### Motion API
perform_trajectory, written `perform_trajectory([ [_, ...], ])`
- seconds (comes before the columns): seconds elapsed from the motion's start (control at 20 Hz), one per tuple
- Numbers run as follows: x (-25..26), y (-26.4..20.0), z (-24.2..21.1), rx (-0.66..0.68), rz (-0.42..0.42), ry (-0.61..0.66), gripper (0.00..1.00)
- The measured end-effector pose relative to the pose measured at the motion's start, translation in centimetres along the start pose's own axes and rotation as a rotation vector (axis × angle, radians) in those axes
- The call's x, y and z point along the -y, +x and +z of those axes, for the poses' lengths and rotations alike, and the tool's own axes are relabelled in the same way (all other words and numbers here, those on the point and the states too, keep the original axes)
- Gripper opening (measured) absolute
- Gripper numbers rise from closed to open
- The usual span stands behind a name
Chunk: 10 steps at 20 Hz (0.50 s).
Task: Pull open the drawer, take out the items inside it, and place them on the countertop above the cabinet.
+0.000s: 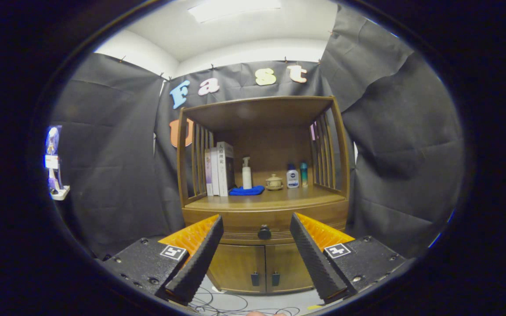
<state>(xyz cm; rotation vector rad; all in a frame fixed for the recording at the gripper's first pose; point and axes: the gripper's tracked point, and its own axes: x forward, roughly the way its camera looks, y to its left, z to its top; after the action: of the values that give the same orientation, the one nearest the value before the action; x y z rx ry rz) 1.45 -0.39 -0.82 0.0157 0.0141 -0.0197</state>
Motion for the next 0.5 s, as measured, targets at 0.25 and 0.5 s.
perform_trajectory([
  [0.25,-0.2,1.7,-0.8,-0.017,-0.003,-0.014,0.99],
  [0.5,-0.1,4.5,-1.9,-0.030,-0.017,-0.014,0.99],
])
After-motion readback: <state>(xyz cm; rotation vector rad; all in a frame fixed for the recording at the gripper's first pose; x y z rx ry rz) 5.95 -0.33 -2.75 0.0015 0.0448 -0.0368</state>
